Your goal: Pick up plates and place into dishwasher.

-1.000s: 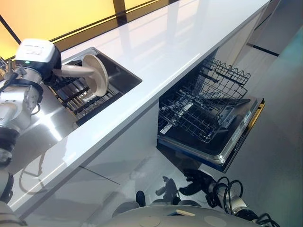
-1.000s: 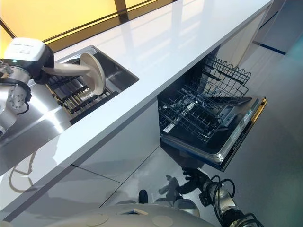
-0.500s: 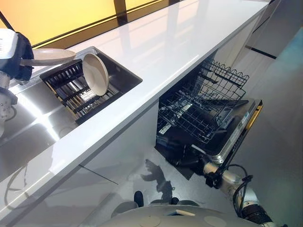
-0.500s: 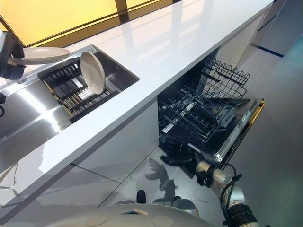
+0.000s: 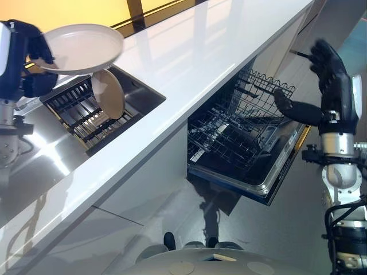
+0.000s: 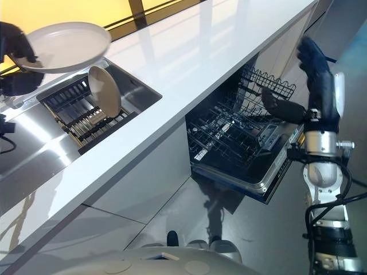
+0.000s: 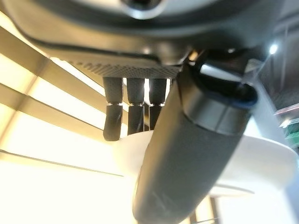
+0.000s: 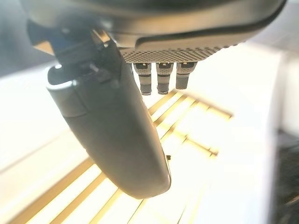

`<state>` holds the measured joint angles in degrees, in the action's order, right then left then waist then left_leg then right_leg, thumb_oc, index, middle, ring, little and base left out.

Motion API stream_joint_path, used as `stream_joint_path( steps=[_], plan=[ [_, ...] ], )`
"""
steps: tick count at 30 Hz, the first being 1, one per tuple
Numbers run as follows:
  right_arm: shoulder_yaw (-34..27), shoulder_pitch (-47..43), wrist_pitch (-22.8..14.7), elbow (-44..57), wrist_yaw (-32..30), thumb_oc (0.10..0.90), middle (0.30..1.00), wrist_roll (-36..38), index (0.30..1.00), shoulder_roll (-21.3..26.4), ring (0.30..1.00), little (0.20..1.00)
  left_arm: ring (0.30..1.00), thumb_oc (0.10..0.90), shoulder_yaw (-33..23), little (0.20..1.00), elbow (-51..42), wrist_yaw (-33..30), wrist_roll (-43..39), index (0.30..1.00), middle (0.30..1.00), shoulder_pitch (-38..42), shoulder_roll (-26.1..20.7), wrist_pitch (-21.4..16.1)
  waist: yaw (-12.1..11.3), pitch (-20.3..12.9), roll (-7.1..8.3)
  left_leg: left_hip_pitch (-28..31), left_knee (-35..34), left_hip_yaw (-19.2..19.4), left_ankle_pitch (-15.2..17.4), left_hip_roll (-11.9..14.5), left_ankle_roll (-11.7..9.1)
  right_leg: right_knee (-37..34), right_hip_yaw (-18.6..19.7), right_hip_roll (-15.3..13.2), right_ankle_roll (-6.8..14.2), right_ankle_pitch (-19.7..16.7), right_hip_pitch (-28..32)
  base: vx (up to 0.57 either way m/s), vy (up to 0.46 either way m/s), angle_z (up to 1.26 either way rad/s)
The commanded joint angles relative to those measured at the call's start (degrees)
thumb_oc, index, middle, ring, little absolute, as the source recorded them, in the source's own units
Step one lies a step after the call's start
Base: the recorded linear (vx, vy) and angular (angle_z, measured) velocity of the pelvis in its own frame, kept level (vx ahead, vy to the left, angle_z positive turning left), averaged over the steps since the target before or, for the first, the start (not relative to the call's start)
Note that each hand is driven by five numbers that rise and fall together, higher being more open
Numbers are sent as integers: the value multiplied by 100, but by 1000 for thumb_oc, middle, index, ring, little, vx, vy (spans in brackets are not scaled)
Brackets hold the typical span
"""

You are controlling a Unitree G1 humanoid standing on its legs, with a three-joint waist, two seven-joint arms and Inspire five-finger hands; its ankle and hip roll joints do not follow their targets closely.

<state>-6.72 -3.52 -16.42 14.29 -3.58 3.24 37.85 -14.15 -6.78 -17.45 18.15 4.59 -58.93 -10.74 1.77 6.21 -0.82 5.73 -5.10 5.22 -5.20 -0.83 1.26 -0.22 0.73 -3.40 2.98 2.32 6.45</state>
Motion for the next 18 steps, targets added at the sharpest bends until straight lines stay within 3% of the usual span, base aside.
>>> stream_joint_path(
  steps=[1, 8, 18],
  plan=[
    [336, -744, -452, 570, 312, 800, 900, -191, 900, 355, 900, 900, 300, 100, 34, 200, -163, 208, -873, 300, 300, 852, -25, -214, -170, -417, -19, 159, 62, -277, 783, -203, 157, 256, -308, 29, 219, -32, -261, -7, -49, 9],
    [932, -1536, -343, 796, 374, 800, 900, -884, 900, 531, 900, 900, 300, 100, 670, 200, -669, 1437, -2085, 300, 300, 1187, 608, -285, -329, -422, 86, 120, 72, -374, 741, -196, 125, 231, -417, 39, 190, -24, -217, -2, -40, 11],
    [1475, -2249, -278, 995, 75, 800, 900, -1467, 900, 581, 900, 900, 300, 100, 1417, 200, -933, 2319, -2989, 300, 300, 1825, 759, 74, -381, -419, 103, 92, 63, -421, 710, -190, 87, 212, -517, 20, 207, -31, -186, 6, -19, 7]
  ],
)
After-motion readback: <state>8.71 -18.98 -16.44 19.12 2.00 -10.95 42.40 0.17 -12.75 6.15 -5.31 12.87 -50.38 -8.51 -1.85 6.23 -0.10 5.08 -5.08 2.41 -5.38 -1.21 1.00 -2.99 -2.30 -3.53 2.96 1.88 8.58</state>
